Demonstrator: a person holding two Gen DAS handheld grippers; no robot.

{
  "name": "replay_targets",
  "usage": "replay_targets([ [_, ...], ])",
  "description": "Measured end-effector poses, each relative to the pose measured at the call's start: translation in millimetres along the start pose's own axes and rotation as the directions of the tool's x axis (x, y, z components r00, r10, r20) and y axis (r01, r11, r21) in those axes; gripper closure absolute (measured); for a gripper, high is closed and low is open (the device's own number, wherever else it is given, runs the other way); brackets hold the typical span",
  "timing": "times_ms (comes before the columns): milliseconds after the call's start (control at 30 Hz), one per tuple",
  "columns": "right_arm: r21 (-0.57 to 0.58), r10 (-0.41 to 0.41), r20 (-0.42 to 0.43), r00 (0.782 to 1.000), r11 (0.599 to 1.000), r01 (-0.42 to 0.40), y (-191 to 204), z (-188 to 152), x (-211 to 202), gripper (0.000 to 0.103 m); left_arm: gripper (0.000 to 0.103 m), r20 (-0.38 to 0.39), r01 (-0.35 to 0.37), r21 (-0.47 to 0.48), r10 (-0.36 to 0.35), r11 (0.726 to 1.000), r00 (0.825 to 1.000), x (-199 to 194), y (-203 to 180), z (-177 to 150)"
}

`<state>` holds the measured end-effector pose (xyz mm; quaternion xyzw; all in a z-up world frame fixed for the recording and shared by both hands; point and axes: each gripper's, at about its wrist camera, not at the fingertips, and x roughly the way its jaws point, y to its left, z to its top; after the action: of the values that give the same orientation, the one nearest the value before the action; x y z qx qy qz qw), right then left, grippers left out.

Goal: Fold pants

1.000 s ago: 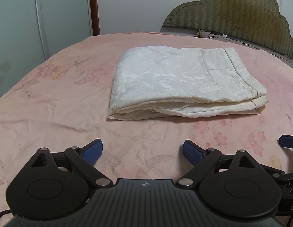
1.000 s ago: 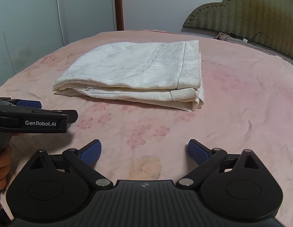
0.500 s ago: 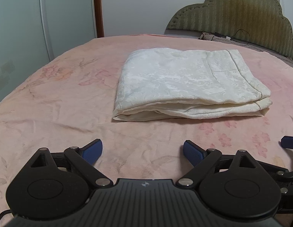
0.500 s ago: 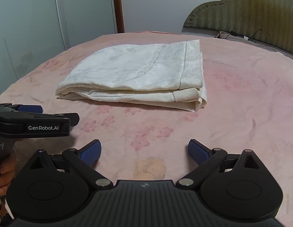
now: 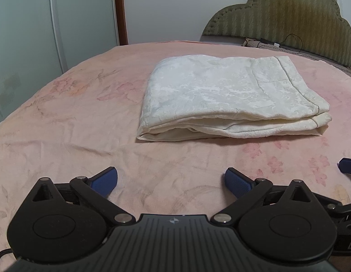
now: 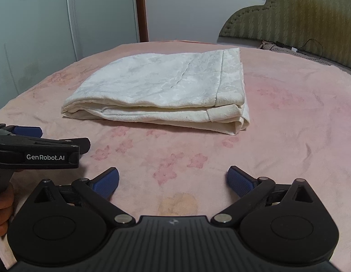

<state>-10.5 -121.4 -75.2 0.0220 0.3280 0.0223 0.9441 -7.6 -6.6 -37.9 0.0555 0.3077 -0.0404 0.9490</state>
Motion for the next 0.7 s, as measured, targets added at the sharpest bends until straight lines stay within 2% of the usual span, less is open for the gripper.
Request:
replay_targets([
  [700, 0.026, 0.019, 0.014, 1.0, 0.999, -0.019, -4.3, -2.0, -0.1, 0.0, 0.0, 0.004, 0.009, -0.014, -0.009, 1.0, 1.0, 0.1, 2.3, -1.9],
])
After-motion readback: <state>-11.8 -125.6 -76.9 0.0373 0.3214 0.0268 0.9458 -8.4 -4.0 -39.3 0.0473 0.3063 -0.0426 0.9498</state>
